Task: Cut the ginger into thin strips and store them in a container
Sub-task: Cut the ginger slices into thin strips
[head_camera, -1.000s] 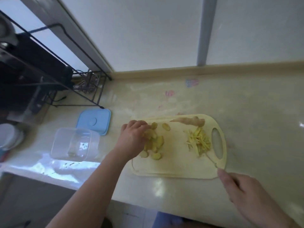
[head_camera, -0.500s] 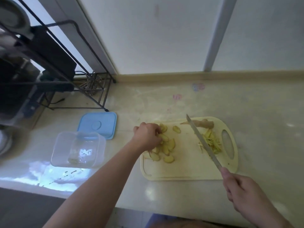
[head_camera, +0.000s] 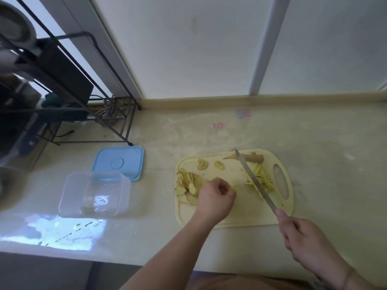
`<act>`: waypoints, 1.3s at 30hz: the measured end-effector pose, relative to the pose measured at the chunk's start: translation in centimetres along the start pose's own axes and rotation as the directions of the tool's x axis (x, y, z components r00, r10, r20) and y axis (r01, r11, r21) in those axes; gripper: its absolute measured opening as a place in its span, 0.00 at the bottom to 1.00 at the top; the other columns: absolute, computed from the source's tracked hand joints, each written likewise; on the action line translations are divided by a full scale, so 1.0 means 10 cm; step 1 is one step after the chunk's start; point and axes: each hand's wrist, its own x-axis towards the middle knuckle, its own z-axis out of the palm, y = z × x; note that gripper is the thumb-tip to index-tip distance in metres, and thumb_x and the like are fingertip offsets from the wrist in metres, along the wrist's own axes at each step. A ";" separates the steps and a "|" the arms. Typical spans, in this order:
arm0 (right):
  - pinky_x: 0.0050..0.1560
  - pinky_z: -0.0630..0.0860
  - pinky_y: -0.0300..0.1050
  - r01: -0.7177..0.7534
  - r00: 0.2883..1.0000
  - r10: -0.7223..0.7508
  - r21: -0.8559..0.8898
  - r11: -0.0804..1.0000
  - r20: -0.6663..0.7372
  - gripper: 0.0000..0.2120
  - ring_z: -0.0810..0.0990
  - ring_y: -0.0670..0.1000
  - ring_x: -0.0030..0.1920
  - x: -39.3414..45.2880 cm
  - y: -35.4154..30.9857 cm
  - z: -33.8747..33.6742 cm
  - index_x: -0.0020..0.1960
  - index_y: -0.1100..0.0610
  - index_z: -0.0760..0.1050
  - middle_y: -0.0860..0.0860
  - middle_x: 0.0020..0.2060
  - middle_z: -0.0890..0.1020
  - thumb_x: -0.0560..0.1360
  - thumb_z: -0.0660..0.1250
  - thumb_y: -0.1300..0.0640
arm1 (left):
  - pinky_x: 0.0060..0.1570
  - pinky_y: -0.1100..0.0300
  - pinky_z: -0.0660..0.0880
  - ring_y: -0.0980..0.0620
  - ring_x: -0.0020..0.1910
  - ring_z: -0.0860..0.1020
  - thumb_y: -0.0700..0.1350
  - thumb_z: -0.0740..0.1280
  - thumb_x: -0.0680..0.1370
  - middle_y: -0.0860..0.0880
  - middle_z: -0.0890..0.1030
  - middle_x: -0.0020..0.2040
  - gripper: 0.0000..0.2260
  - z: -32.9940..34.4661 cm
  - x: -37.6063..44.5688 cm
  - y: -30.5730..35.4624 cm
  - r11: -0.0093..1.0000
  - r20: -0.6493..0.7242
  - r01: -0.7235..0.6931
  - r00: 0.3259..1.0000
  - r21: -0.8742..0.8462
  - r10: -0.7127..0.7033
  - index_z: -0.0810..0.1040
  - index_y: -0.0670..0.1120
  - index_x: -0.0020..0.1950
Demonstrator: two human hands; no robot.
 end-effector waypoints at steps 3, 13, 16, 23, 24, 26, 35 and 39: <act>0.22 0.61 0.35 -0.004 1.000 0.004 -0.022 1.000 0.004 0.45 0.64 0.43 0.19 0.02 0.06 -0.03 0.29 0.53 0.67 0.47 0.19 0.67 0.51 0.50 0.08 | 0.36 0.64 0.71 0.57 0.34 0.73 0.42 0.66 0.75 0.56 0.75 0.34 0.04 0.15 -0.03 -0.09 0.998 -0.027 -0.024 0.999 0.062 0.026 0.74 0.51 0.42; 0.28 0.60 0.43 0.057 0.998 -0.054 -0.060 0.997 0.039 0.47 0.62 0.45 0.21 0.11 0.19 -0.21 0.30 0.54 0.63 0.48 0.20 0.66 0.53 0.46 0.08 | 0.55 0.53 0.66 0.47 0.55 0.72 0.50 0.62 0.77 0.51 0.79 0.50 0.08 0.11 -0.14 -0.34 0.833 -0.121 -0.007 0.989 0.553 0.089 0.78 0.48 0.50; 0.29 0.60 0.44 0.091 0.994 -0.086 -0.077 0.993 0.064 0.41 0.63 0.45 0.20 0.14 0.19 -0.28 0.31 0.55 0.63 0.47 0.20 0.66 0.62 0.50 0.13 | 0.56 0.52 0.67 0.47 0.53 0.73 0.52 0.62 0.79 0.52 0.80 0.48 0.09 0.13 -0.12 -0.31 0.876 -0.193 0.039 0.979 0.481 0.063 0.78 0.49 0.48; 0.31 0.62 0.45 0.177 0.977 -0.160 -0.122 0.977 0.138 0.41 0.64 0.46 0.23 0.20 0.19 -0.45 0.30 0.54 0.64 0.47 0.20 0.67 0.64 0.50 0.14 | 0.55 0.50 0.74 0.47 0.49 0.77 0.47 0.65 0.78 0.52 0.82 0.43 0.05 0.16 -0.13 -0.20 0.940 -0.284 0.176 0.955 0.293 -0.090 0.79 0.50 0.45; 0.31 0.62 0.45 0.193 0.974 -0.173 -0.135 0.972 0.144 0.41 0.64 0.46 0.23 0.20 0.19 -0.48 0.30 0.54 0.64 0.47 0.21 0.67 0.63 0.49 0.14 | 0.53 0.49 0.75 0.47 0.48 0.78 0.47 0.65 0.78 0.52 0.81 0.42 0.04 0.15 -0.15 -0.21 0.949 -0.286 0.198 0.950 0.245 -0.124 0.79 0.49 0.45; 0.33 0.64 0.48 0.209 0.968 -0.185 -0.139 0.968 0.166 0.38 0.65 0.46 0.23 0.21 0.19 -0.51 0.30 0.54 0.64 0.47 0.21 0.67 0.68 0.51 0.17 | 0.48 0.52 0.77 0.47 0.45 0.78 0.45 0.65 0.79 0.51 0.81 0.41 0.05 0.11 -0.20 -0.25 0.965 -0.269 0.245 0.940 0.098 -0.211 0.79 0.47 0.45; 0.33 0.63 0.47 0.245 0.946 -0.204 -0.144 0.959 0.250 0.31 0.65 0.46 0.23 0.28 0.21 -0.61 0.31 0.54 0.64 0.48 0.22 0.67 0.68 0.52 0.26 | 0.36 0.59 0.68 0.54 0.38 0.73 0.42 0.65 0.81 0.51 0.77 0.39 0.06 0.15 -0.36 -0.26 0.951 -0.198 0.269 0.934 -0.154 -0.296 0.78 0.45 0.46; 0.34 0.63 0.48 0.239 0.944 -0.198 -0.137 0.961 0.264 0.31 0.63 0.46 0.24 0.29 0.23 -0.64 0.31 0.54 0.63 0.47 0.22 0.66 0.68 0.52 0.25 | 0.40 0.58 0.72 0.53 0.41 0.77 0.46 0.67 0.81 0.51 0.81 0.42 0.05 0.32 -0.29 -0.15 0.956 -0.181 0.258 0.943 -0.140 -0.281 0.80 0.47 0.46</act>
